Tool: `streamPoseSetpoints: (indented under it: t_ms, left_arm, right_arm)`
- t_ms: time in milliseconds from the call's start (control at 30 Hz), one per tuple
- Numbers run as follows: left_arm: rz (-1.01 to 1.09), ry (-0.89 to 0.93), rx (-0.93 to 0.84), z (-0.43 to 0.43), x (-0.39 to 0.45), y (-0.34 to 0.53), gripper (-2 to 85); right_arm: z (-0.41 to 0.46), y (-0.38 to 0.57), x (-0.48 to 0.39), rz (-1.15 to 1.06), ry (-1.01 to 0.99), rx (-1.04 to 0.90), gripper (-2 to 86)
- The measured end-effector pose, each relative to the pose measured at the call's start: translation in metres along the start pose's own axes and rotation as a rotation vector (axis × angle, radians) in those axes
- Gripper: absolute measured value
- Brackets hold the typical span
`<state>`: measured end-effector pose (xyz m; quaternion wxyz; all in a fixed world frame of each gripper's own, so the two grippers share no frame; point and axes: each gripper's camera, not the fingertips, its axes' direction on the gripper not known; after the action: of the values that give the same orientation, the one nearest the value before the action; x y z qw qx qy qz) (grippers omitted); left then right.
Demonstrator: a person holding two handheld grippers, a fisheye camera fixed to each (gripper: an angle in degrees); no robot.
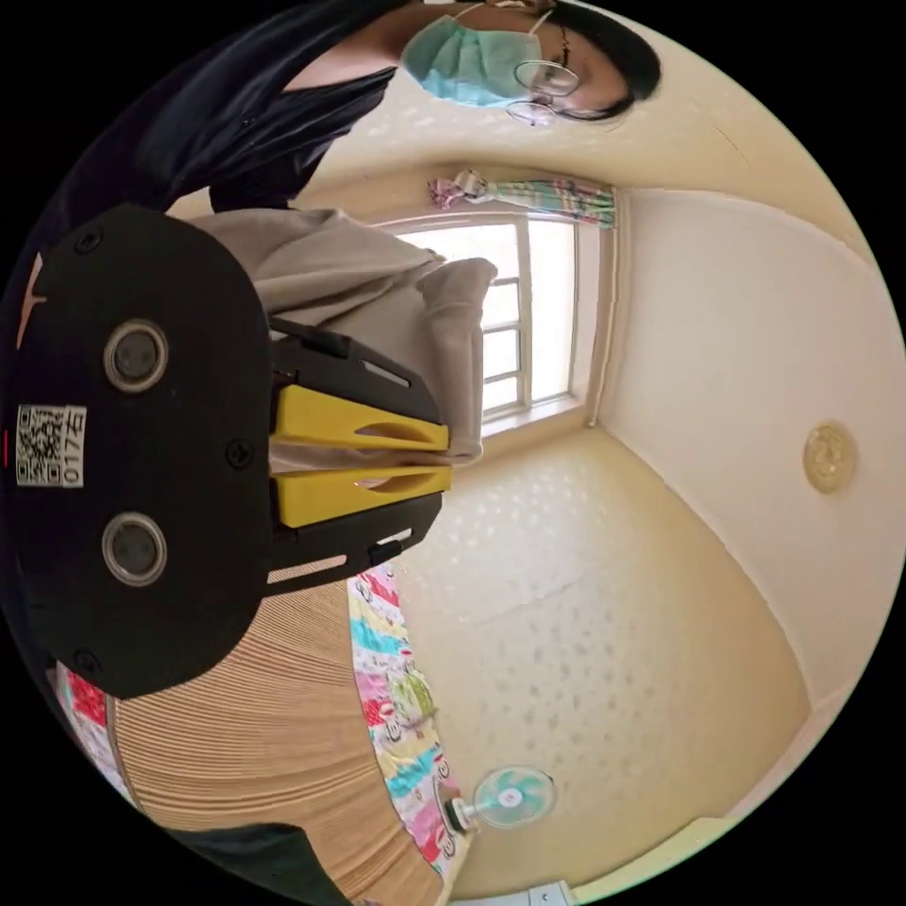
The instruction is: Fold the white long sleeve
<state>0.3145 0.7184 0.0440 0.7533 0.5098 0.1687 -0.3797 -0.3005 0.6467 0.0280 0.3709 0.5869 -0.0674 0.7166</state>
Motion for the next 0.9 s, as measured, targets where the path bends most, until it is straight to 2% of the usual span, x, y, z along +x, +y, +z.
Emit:
streamPoseSetpoints:
  t_ms: [33, 100, 200, 400, 500, 567, 600, 667, 700, 767, 833, 867, 900]
  left_arm:
    - [-0.058, -0.08, -0.022, -0.004, -0.003, -0.001, 4.3]
    - [-0.053, -0.118, -0.012, -0.003, 0.004, 0.001, 4.0]
    - [-0.016, -0.09, 0.087, -0.006, 0.022, 0.003, 3.7]
    - [-0.017, -0.127, 0.23, 0.004, 0.063, -0.02, 3.5]
    - [-0.072, -0.268, 0.25, 0.02, 0.071, -0.05, 3.4]
    - [-0.13, -0.376, 0.212, 0.036, 0.055, -0.069, 3.5]
    - [-0.173, -0.432, 0.164, 0.048, 0.034, -0.08, 3.5]
    - [-0.253, -0.498, 0.078, 0.071, -0.019, -0.097, 3.6]
    - [-0.324, -0.54, 0.004, 0.092, -0.073, -0.11, 3.7]
    - [-0.435, -0.655, -0.132, 0.127, -0.168, -0.122, 4.5]
    - [-0.613, -0.895, -0.358, 0.164, -0.274, -0.101, 7.9]
    - [-0.652, -0.915, -0.388, 0.169, -0.288, -0.091, 8.3]
    - [-0.656, -0.898, -0.402, 0.18, -0.298, -0.074, 8.8]
  right_arm:
    - [-0.004, -0.023, -0.013, -0.015, 0.039, 0.028, 3.5]
    - [-0.007, -0.053, -0.039, -0.07, 0.062, 0.074, 3.4]
    - [-0.001, -0.093, -0.089, -0.207, 0.205, 0.067, 3.5]
    - [-0.019, -0.135, -0.148, -0.334, 0.095, 0.143, 3.4]
    - [-0.003, -0.159, -0.161, -0.344, 0.17, 0.063, 3.6]
    - [0.037, -0.181, -0.149, -0.339, 0.28, -0.088, 3.8]
    - [0.051, -0.185, -0.142, -0.338, 0.309, -0.135, 3.9]
    - [0.125, -0.2, -0.098, -0.321, 0.422, -0.347, 4.3]
    - [0.15, -0.203, -0.081, -0.314, 0.448, -0.407, 4.4]
    - [0.269, -0.211, 0.001, -0.313, 0.581, -0.629, 5.6]
    - [0.35, -0.197, 0.071, -0.282, 0.671, -0.773, 6.6]
    - [0.382, -0.179, 0.108, -0.203, 0.713, -0.864, 6.7]
    - [0.391, -0.171, 0.119, -0.168, 0.715, -0.878, 6.7]
